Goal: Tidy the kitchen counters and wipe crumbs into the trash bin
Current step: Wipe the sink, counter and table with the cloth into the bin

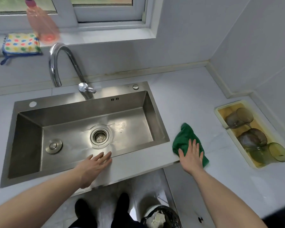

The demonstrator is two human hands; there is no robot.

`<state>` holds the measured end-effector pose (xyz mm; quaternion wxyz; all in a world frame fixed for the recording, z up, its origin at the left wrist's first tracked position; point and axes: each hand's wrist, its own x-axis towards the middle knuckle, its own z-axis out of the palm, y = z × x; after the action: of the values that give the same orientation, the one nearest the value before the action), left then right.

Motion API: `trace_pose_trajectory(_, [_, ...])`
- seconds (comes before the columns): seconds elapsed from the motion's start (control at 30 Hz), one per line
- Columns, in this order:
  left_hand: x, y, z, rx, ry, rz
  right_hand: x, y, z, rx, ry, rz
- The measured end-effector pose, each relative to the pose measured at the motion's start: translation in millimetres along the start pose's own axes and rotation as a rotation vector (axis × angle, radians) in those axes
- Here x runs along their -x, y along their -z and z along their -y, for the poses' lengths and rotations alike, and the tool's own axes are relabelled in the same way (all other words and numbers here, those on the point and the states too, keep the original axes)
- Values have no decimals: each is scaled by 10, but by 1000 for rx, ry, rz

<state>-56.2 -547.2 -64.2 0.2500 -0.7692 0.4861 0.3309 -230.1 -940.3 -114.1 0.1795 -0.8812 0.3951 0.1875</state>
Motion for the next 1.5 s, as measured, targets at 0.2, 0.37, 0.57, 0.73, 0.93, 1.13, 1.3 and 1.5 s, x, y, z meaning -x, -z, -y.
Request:
trace_pose_trajectory(0.2, [6,29,-51,-20,-21,-20,-355,320,-101,-76,-205,49])
trace_pose_trajectory(0.37, [1,-31,-121,25,-20,-81,-581,356,594,-50,-82,78])
trace_pose_trajectory(0.57, [-10,-50,-63,43,-38,-90,-720,176,1856,20,274,187])
trace_pose_trajectory(0.73, [-81,-131,-82,89,-7,-85,-440,-268,1990,257,340,162])
trace_pose_trajectory(0.93, [-64,-202,-34,102,-26,-136,-688,68,1845,318,353,198])
trace_pose_trajectory(1.13, [-109,-240,166,88,-68,-157,-741,-135,2193,148,402,363])
trace_pose_trajectory(1.3, [-168,-328,311,67,-89,-200,-970,-428,2411,256,333,517])
trace_pose_trajectory(1.5, [-225,-428,371,113,-105,-212,-1138,-847,2442,459,261,598])
